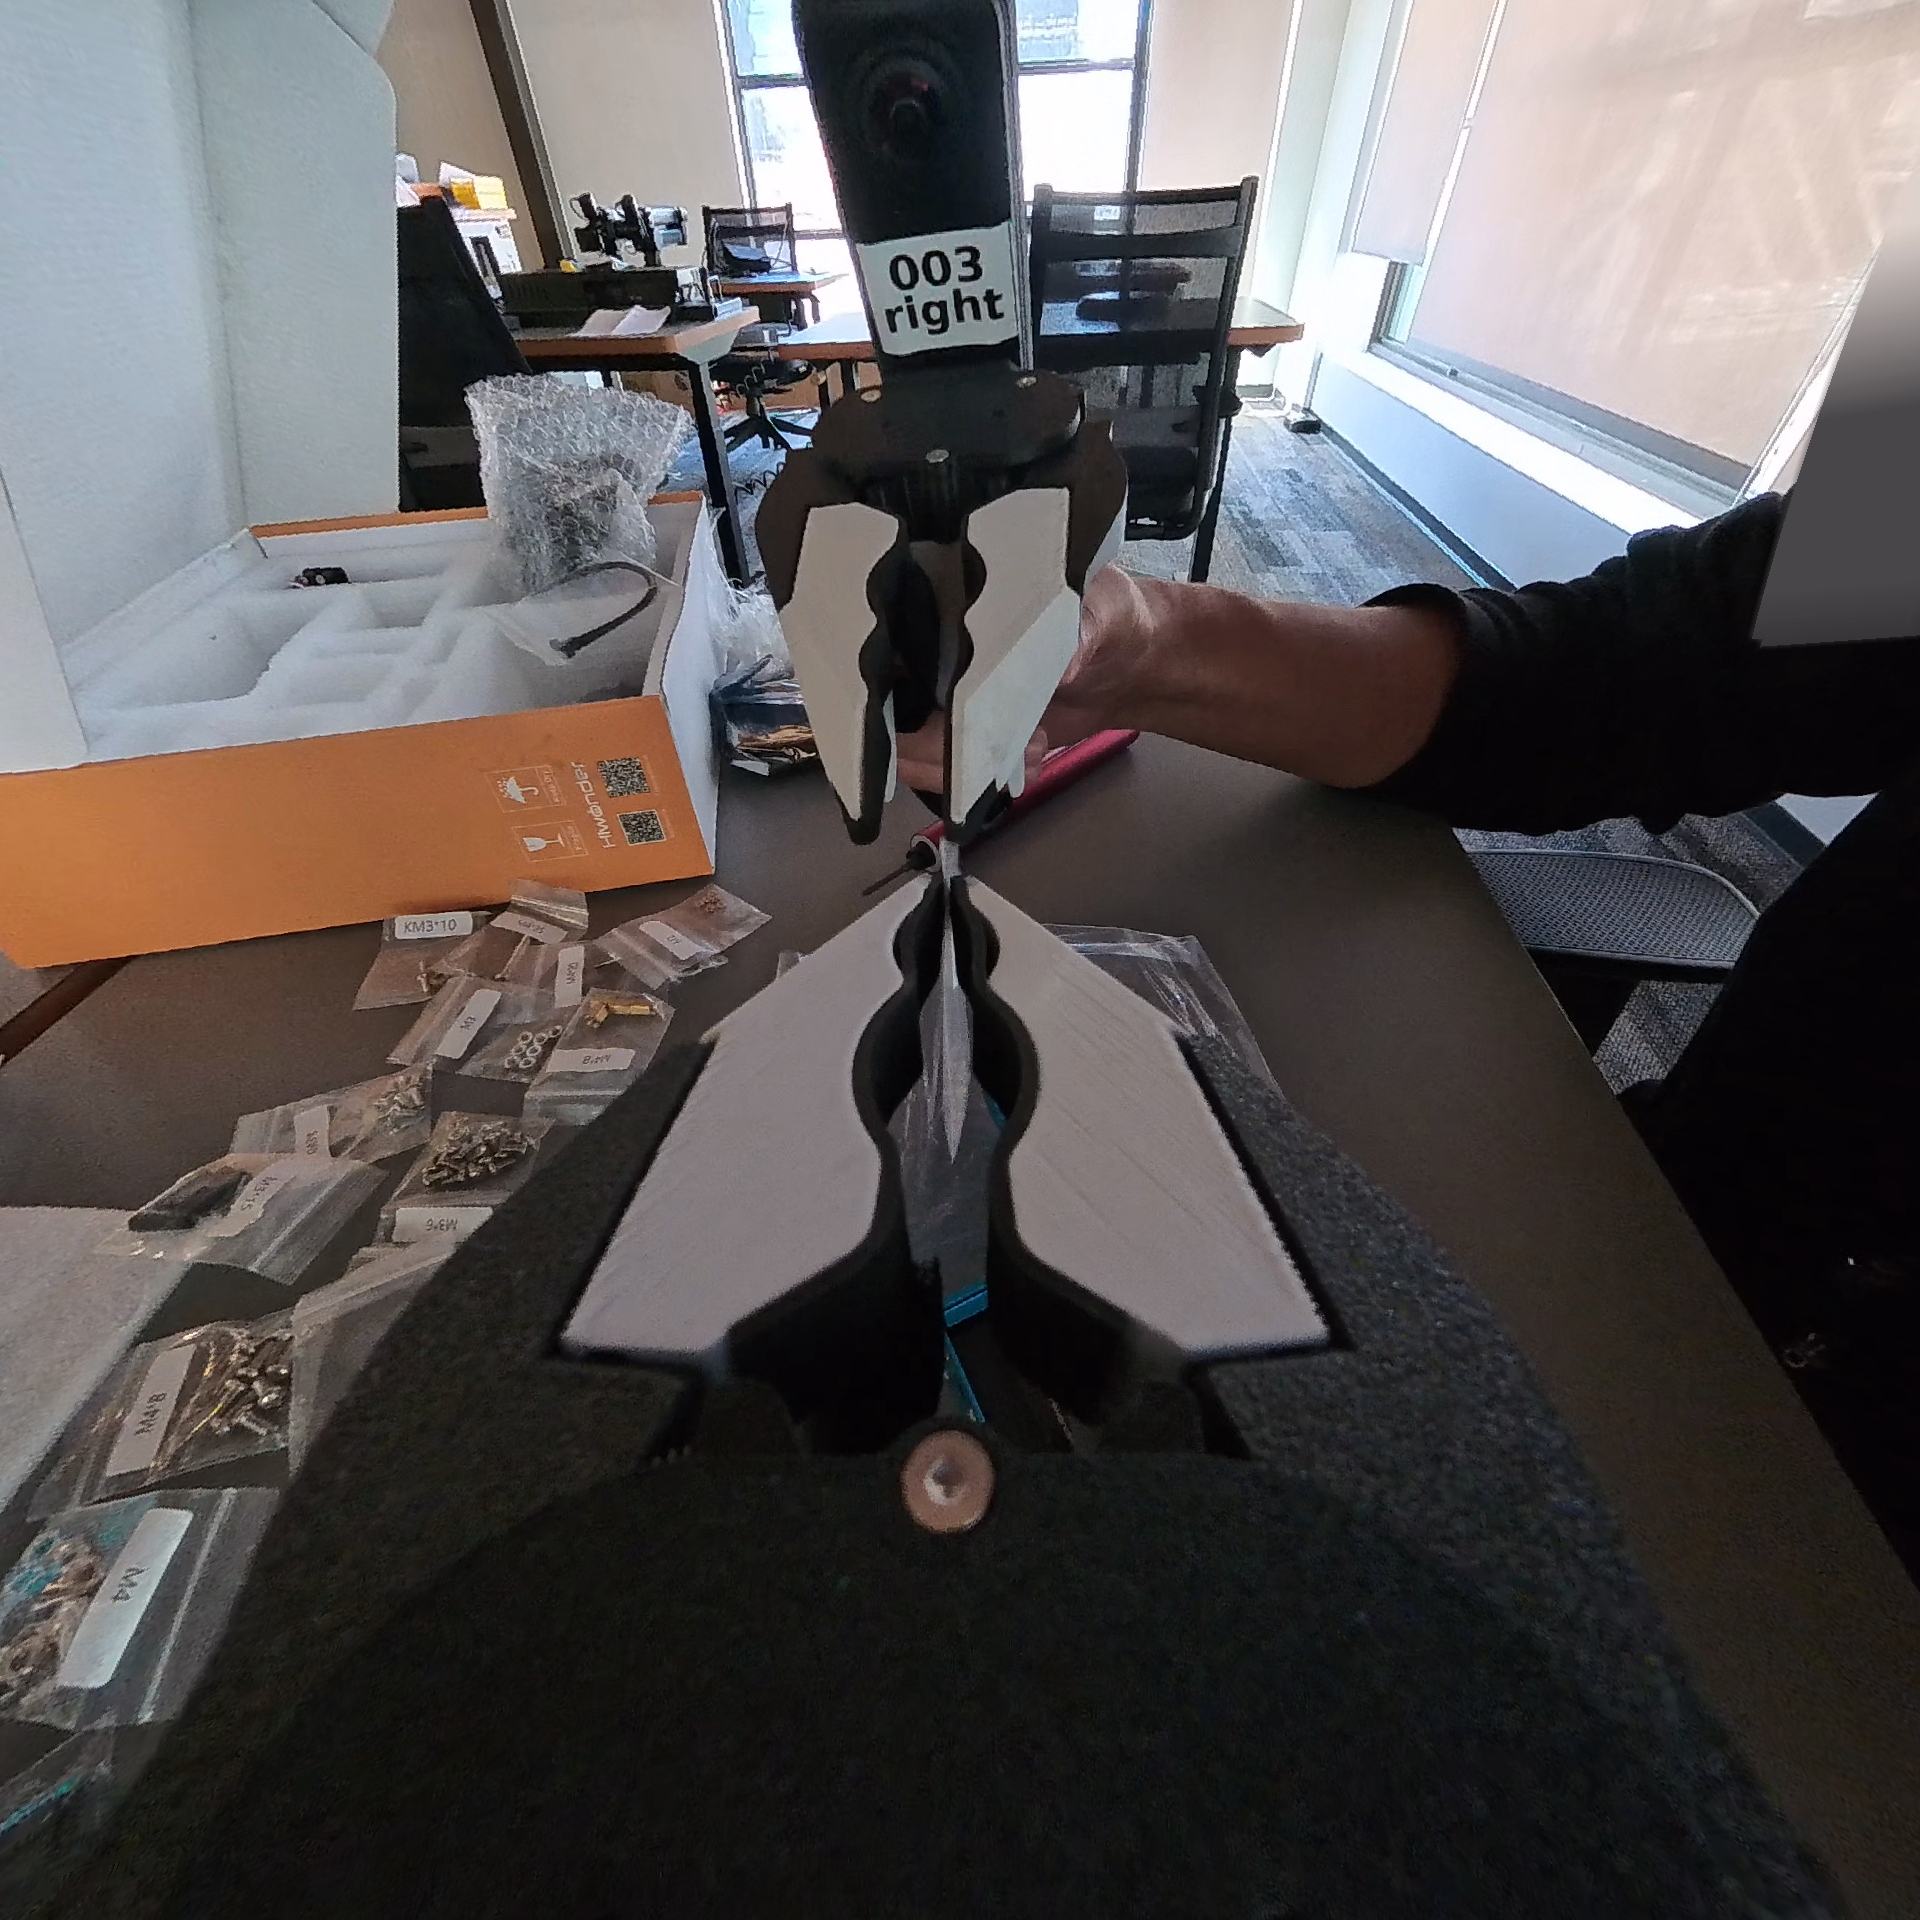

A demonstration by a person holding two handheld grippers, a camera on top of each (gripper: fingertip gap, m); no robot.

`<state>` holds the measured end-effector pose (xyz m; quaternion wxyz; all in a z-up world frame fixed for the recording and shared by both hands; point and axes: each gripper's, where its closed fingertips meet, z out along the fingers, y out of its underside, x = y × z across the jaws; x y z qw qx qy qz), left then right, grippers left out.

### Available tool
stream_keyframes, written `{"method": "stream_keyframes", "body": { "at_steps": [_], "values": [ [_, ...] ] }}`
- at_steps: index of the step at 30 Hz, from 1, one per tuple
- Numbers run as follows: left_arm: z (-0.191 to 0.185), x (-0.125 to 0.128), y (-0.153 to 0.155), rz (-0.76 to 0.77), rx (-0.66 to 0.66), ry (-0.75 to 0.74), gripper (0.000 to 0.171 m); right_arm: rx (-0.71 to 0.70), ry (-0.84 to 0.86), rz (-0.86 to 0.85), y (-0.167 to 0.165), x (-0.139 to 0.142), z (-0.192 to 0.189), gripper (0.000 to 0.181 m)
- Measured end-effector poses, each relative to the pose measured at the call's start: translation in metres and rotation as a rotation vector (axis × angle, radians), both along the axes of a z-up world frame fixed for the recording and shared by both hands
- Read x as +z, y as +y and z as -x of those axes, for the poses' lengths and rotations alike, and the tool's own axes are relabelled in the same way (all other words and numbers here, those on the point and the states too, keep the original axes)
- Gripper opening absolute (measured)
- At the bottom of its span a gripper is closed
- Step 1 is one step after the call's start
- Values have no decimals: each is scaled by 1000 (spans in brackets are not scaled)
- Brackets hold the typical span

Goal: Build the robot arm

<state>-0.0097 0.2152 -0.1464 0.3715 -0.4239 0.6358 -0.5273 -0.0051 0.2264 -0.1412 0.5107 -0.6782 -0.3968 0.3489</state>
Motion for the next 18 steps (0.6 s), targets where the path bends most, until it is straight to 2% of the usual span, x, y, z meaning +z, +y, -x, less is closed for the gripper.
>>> {"method": "stream_keyframes", "body": {
  "at_steps": [10, 18],
  "values": [
    [0, -2, -2, -34, -5, -3, 0, 27, -44, 19, -4, -9, 3, 10],
    [0, -4, -1, -89, 7, -7, 0, 56, -49, 59, -9, -10, 6, 0]
  ]
}}
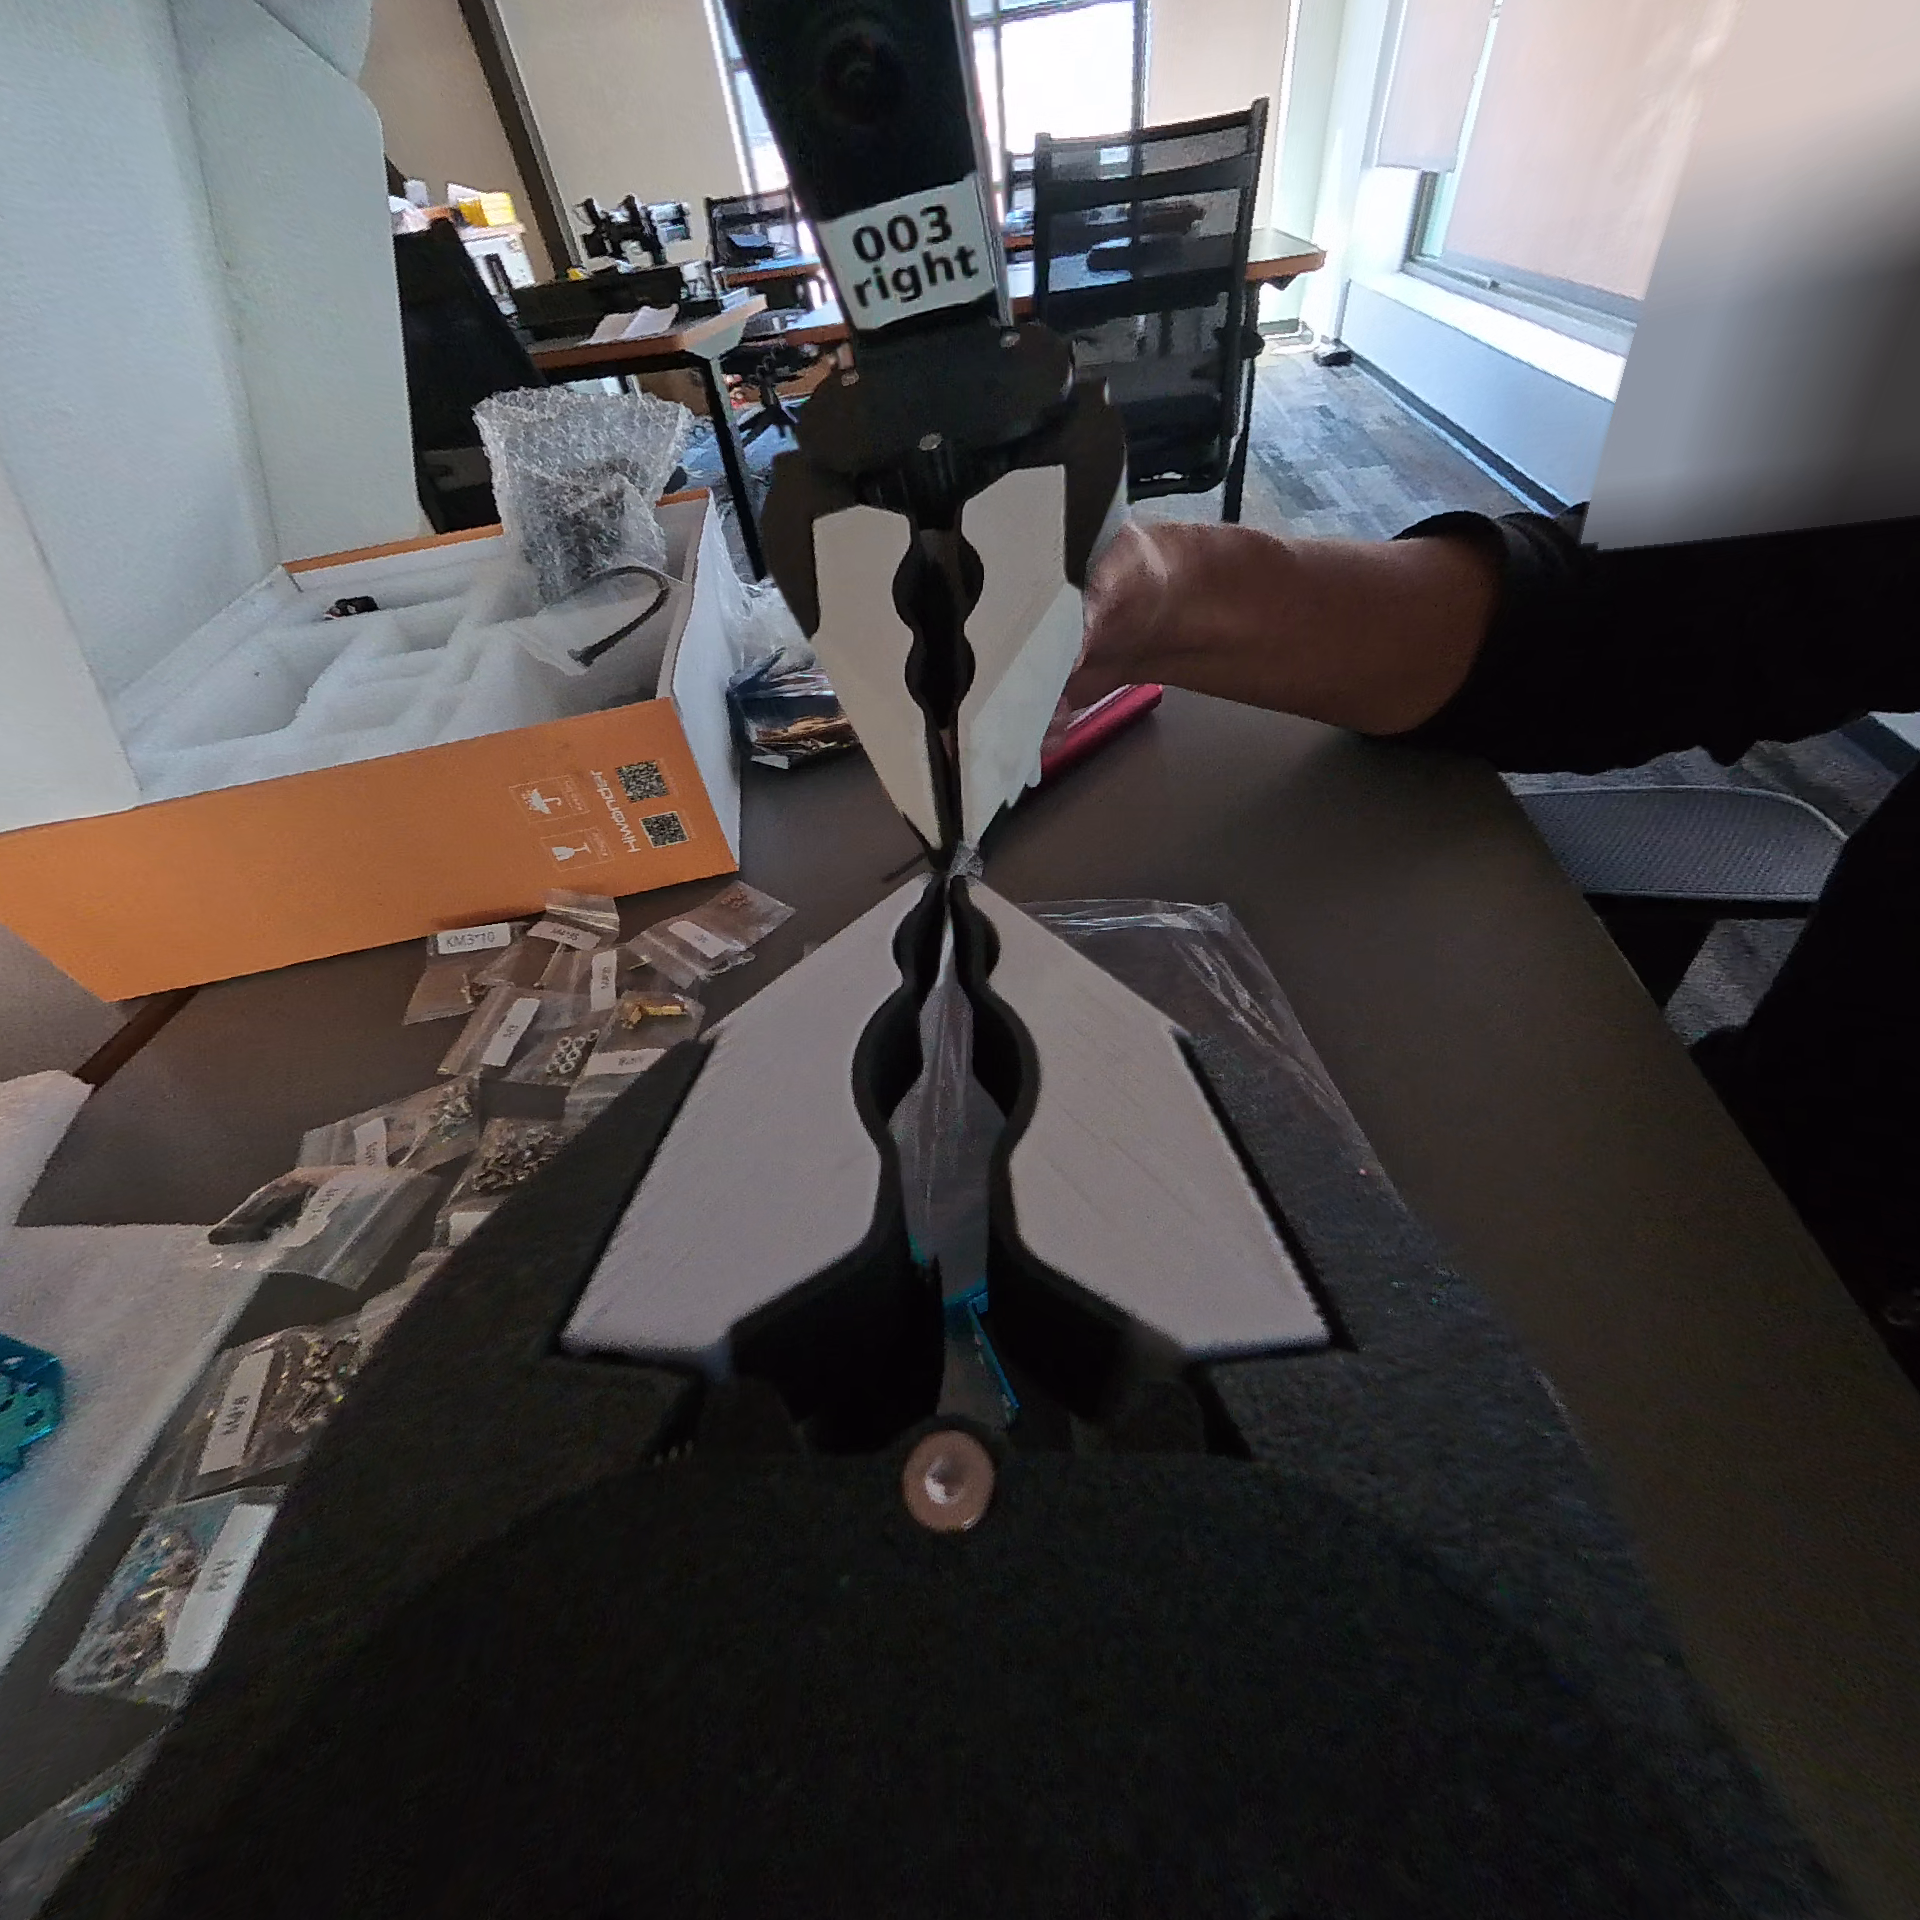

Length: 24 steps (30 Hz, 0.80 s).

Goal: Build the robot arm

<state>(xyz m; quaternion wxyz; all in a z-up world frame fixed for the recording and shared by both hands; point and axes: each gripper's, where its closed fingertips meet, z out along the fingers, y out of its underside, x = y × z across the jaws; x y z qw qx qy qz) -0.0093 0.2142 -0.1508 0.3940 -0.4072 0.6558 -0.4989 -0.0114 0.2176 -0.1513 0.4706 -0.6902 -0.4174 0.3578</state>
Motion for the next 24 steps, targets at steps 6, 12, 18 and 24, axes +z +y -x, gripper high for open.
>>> {"method": "stream_keyframes", "body": {
  "at_steps": [6, 12, 18, 24],
  "values": [
    [-11, 3, 43, 52, 265, 1, 15, -157, 193, 233, 30, 2, -19, 0],
    [-17, 5, 40, 318, 240, 16, 21, -196, 468, 335, 42, 19, -32, 0],
    [-13, 23, 24, 445, 115, -74, 27, -149, 539, 348, 36, 24, -6, 0],
    [-15, 19, 29, 388, 186, -65, 15, -174, 572, 352, 38, 22, -2, 0]
  ]
}}
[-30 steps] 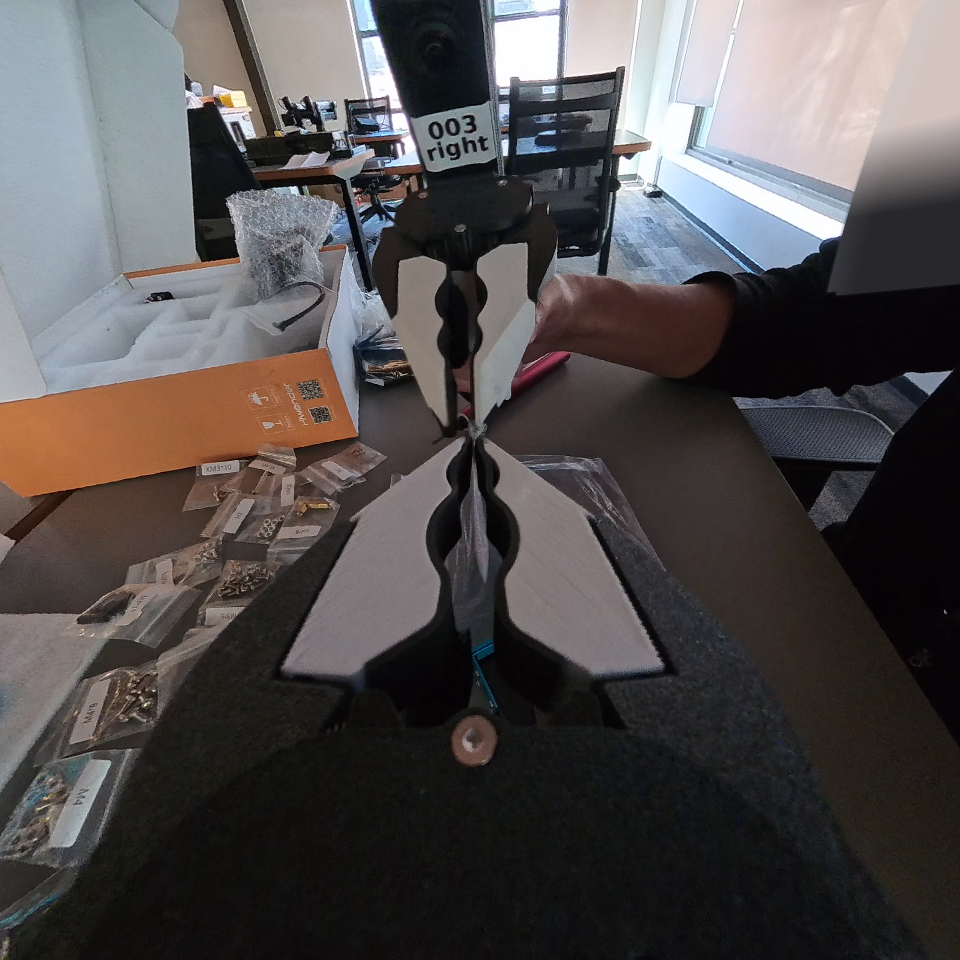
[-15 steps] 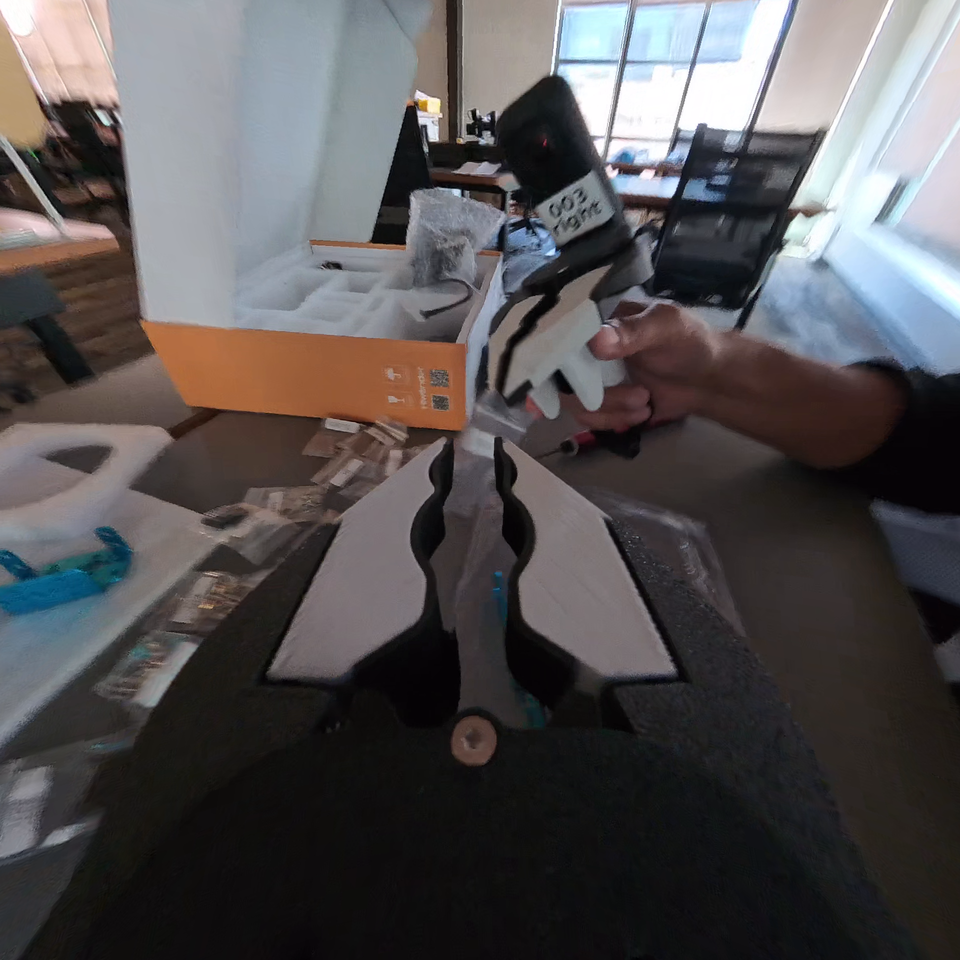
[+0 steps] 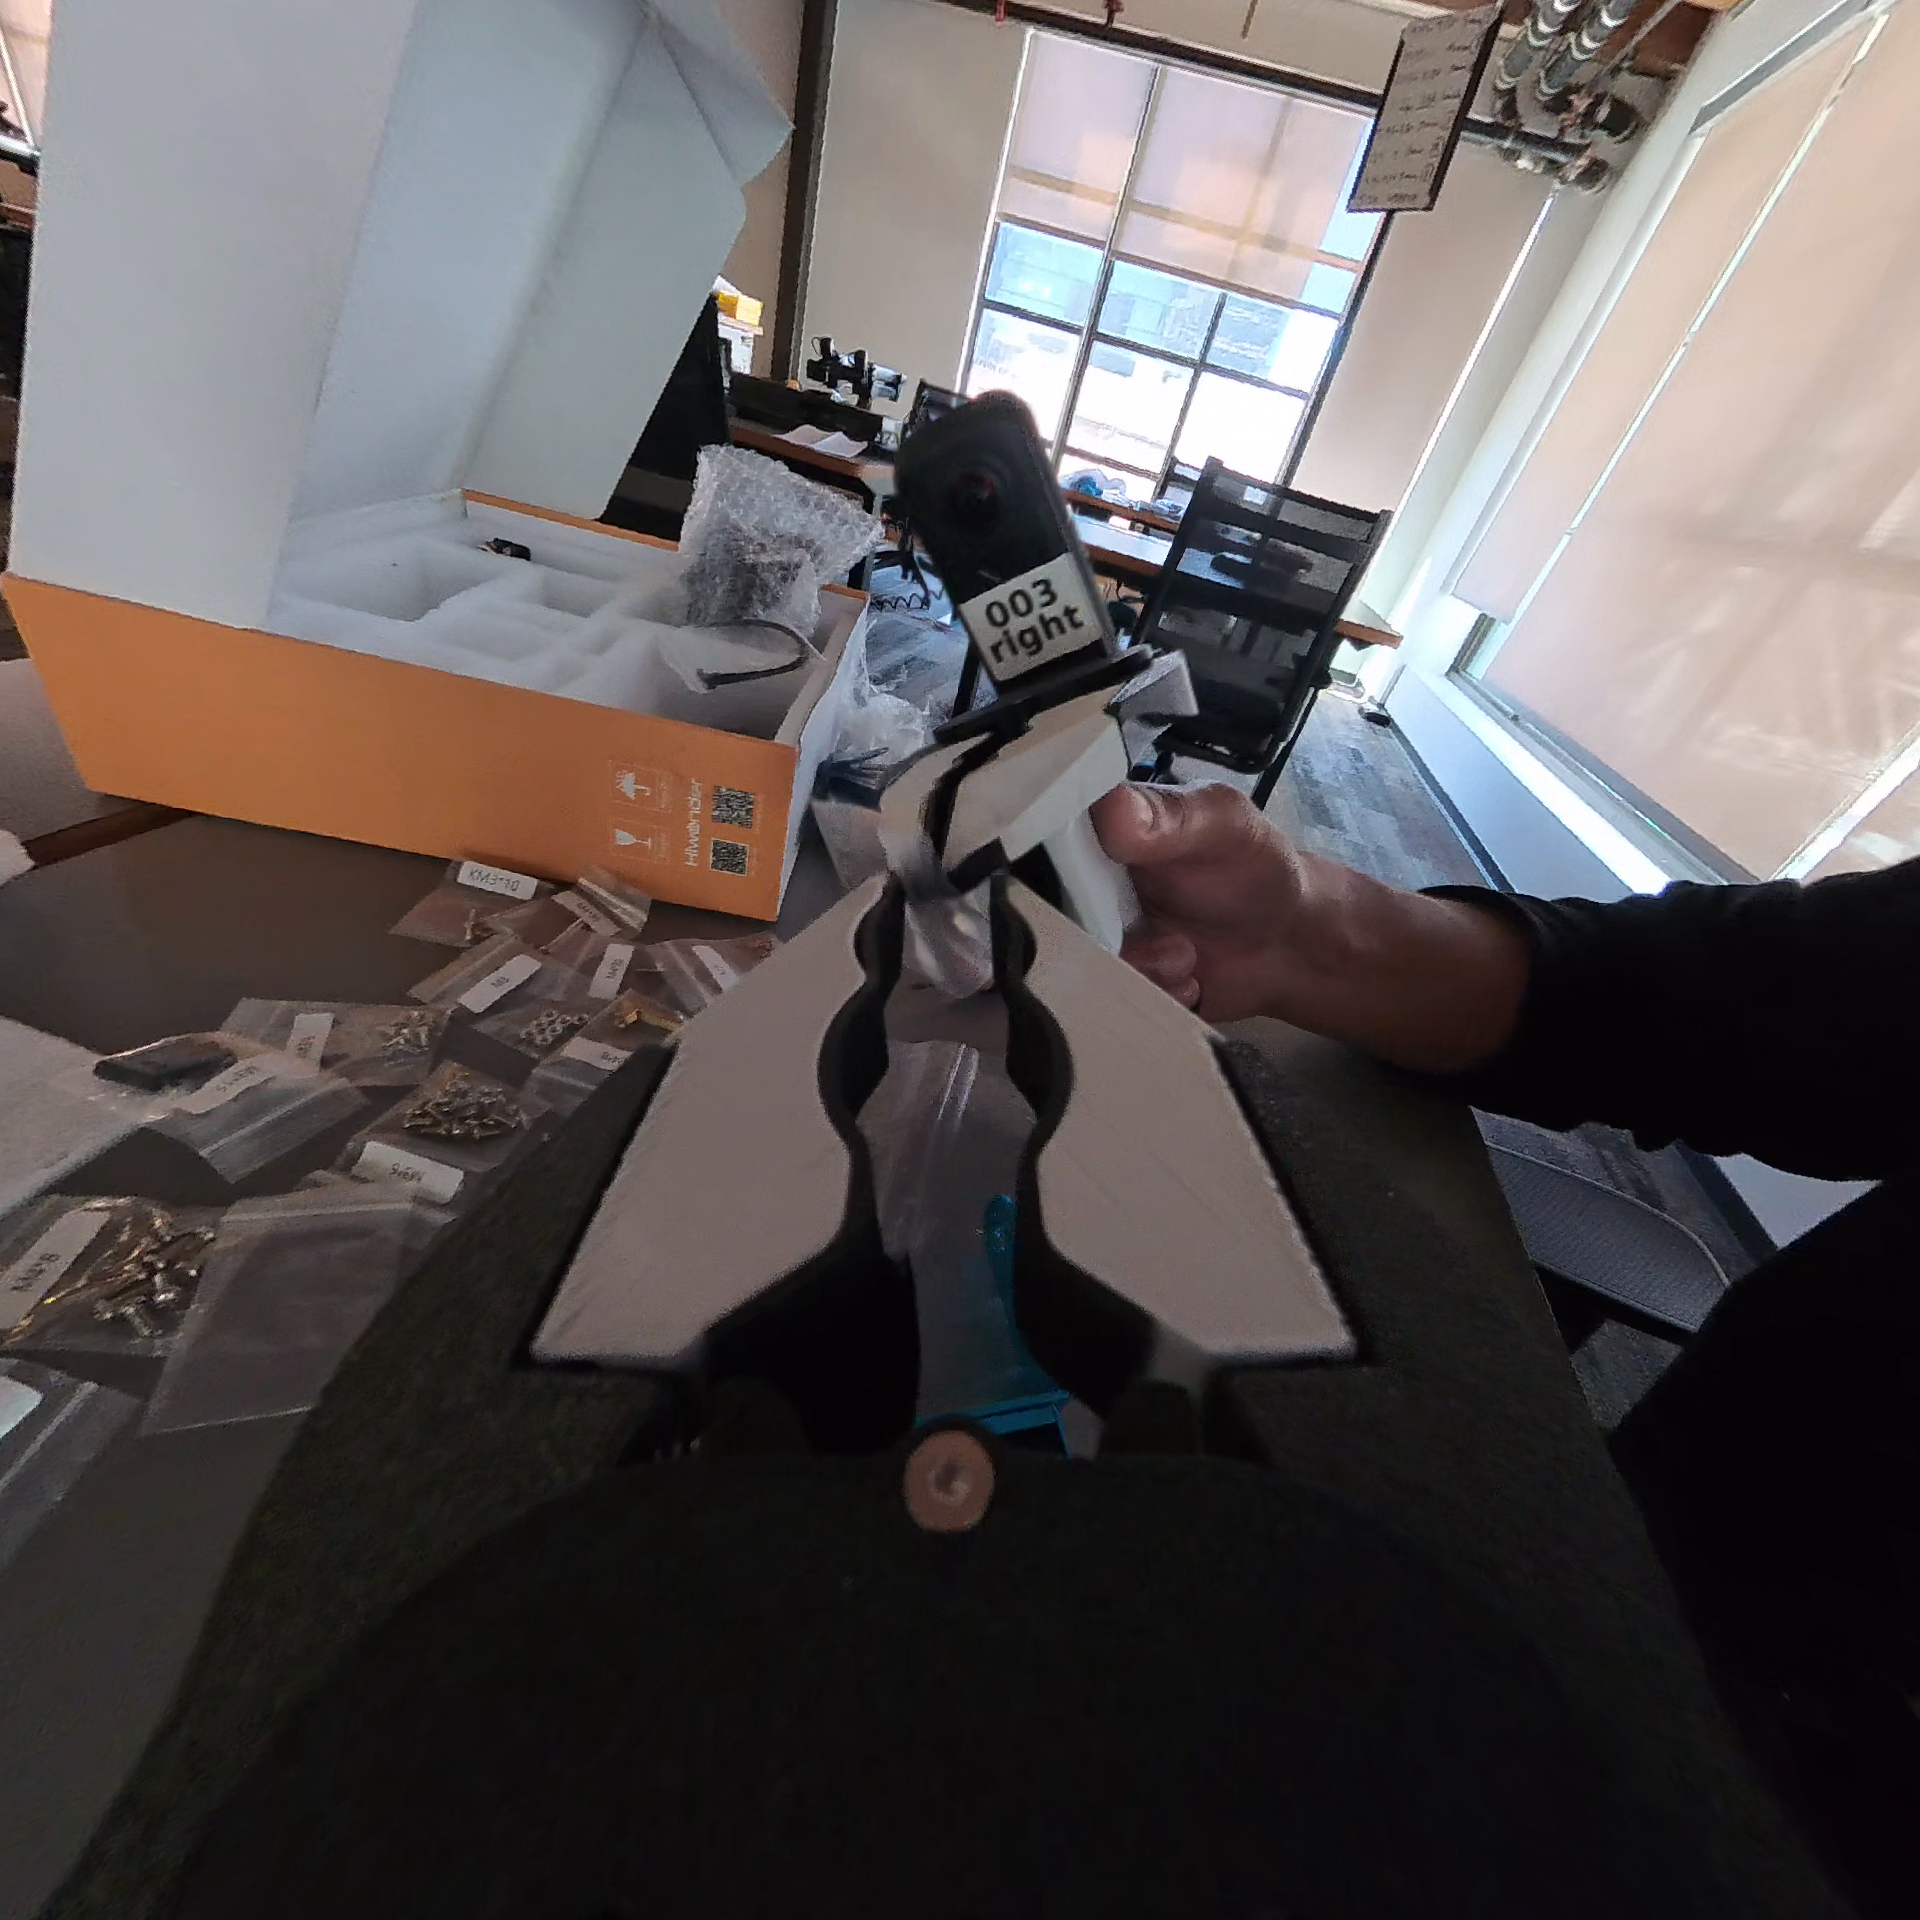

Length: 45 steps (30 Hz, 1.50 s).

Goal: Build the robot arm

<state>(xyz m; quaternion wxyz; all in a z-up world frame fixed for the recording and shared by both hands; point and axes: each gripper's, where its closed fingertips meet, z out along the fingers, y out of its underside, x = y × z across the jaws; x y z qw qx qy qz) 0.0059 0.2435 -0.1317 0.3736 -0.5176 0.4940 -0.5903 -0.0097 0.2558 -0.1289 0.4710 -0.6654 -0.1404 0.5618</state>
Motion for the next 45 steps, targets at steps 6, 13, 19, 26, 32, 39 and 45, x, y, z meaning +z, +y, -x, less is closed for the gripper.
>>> {"method": "stream_keyframes", "body": {
  "at_steps": [6, 13, 19, 26, 32, 39, 45],
  "values": [
    [1, -1, 4, 74, -29, -8, 11, -19, -2, -12, 2, -2, -2, 0],
    [3, -1, 5, 20, -27, 1, 5, 6, 57, 10, 1, 1, -1, 0],
    [-2, -16, 18, -65, 84, 68, 8, -148, -213, -81, 11, -14, -7, 0],
    [-4, -23, 22, -136, 186, 120, 0, -280, -430, -157, 15, -20, -10, 0],
    [-2, -29, 30, -65, 224, 168, 0, -338, -505, -125, 21, -29, -19, 0],
    [0, -39, 51, -32, 329, 205, 0, -450, -665, -127, 29, -46, -29, 0],
    [-3, -48, 41, 60, 183, 241, 0, -300, -749, -358, 21, -37, -21, 2]
  ]
}}
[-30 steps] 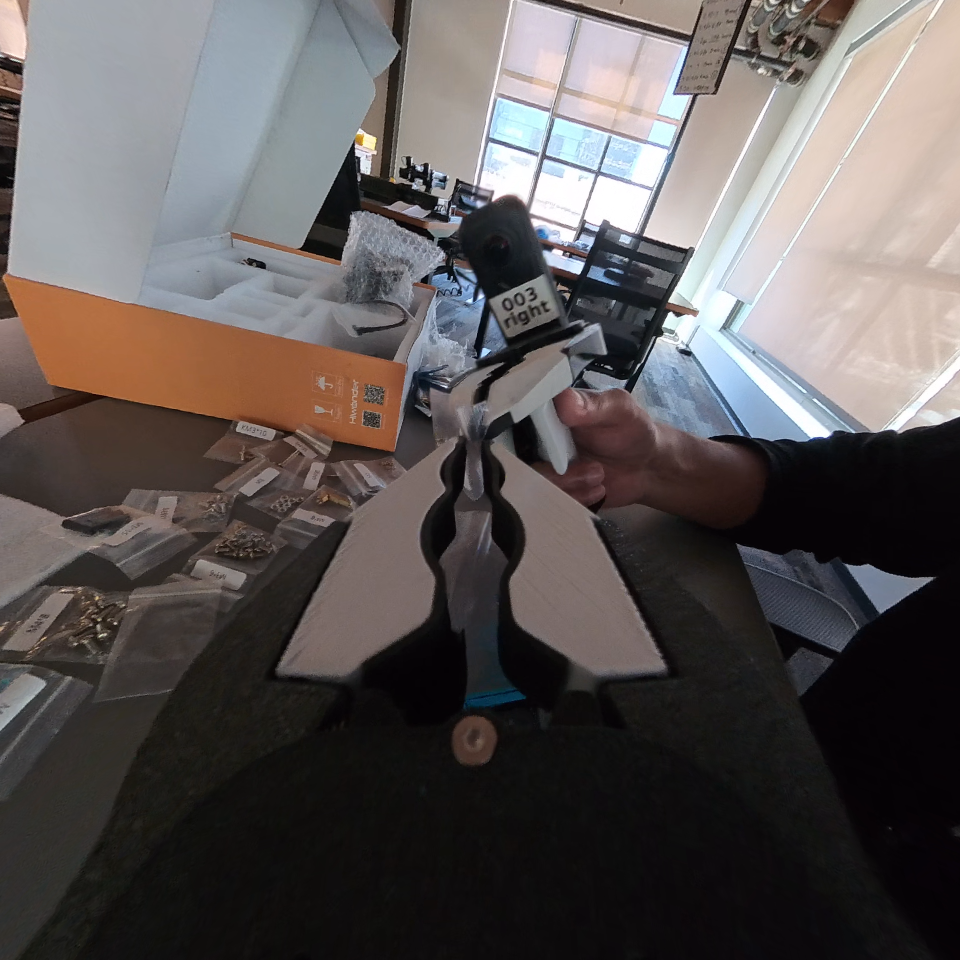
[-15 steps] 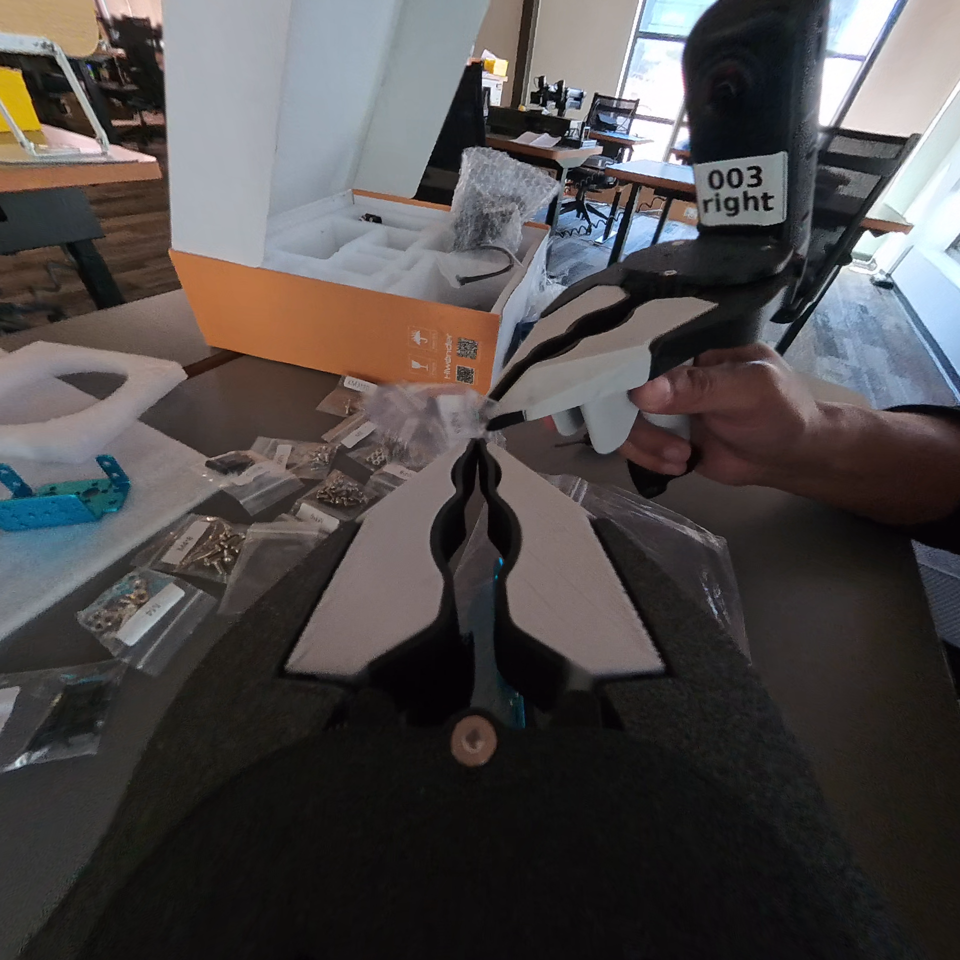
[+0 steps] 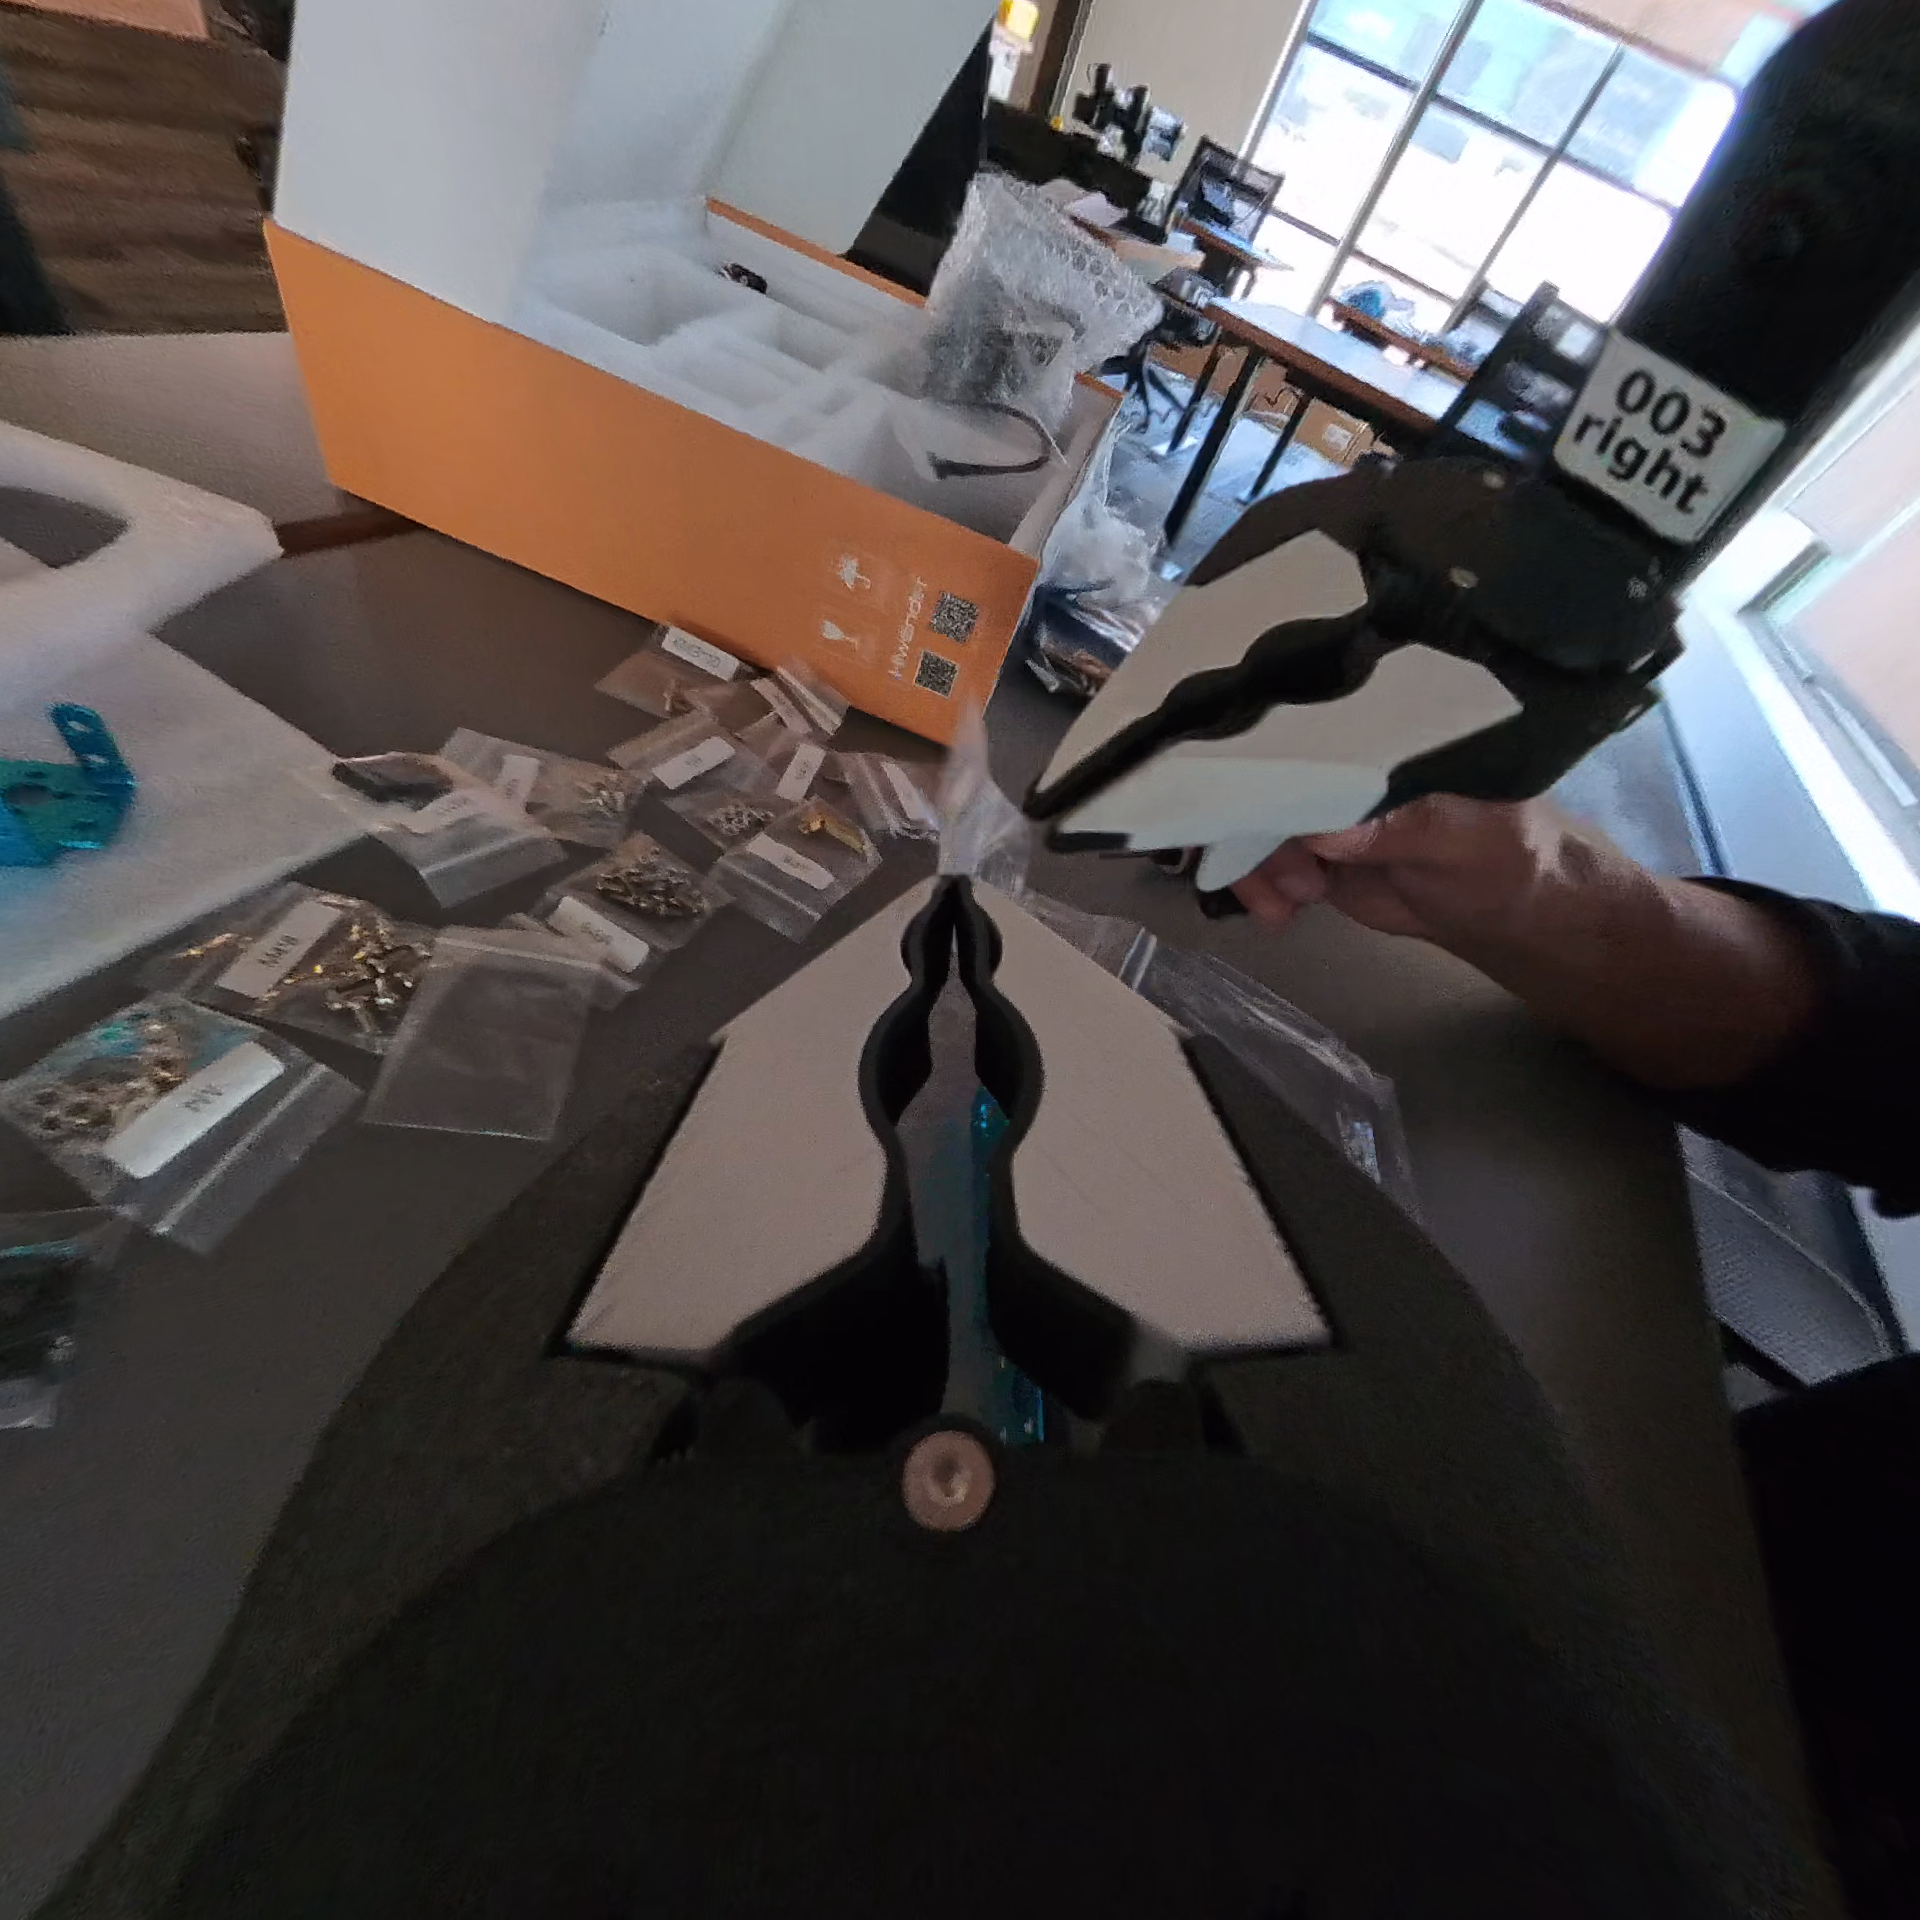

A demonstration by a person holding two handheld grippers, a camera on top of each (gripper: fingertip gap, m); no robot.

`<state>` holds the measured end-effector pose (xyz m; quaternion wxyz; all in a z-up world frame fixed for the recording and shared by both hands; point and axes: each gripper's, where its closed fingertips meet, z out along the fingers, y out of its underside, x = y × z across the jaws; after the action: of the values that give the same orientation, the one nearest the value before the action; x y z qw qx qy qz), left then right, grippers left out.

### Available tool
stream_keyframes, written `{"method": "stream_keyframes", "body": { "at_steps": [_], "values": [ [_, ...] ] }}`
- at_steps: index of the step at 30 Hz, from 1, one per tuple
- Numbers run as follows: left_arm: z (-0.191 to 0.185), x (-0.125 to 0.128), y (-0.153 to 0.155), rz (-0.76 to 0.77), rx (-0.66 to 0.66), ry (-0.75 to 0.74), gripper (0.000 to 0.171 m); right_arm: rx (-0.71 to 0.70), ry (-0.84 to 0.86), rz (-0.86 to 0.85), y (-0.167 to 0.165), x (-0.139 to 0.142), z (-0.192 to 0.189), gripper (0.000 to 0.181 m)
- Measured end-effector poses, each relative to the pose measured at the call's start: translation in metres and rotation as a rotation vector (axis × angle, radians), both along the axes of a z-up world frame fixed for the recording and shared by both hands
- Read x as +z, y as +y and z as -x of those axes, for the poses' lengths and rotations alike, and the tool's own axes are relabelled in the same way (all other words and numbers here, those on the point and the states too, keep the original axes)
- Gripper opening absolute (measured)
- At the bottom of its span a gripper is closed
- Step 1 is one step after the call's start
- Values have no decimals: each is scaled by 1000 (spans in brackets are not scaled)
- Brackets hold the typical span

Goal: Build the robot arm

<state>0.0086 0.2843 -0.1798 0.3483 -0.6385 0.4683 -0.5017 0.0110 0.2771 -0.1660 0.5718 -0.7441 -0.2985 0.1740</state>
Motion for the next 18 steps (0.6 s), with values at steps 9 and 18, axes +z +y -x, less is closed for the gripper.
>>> {"method": "stream_keyframes", "body": {
  "at_steps": [9, 18],
  "values": [
    [2, -5, -27, 493, -245, -12, 0, 57, -455, -232, -11, -25, 3, 62],
    [7, -3, -51, 503, -380, 39, 0, 182, -469, -266, -31, -22, 20, 55]
  ]
}}
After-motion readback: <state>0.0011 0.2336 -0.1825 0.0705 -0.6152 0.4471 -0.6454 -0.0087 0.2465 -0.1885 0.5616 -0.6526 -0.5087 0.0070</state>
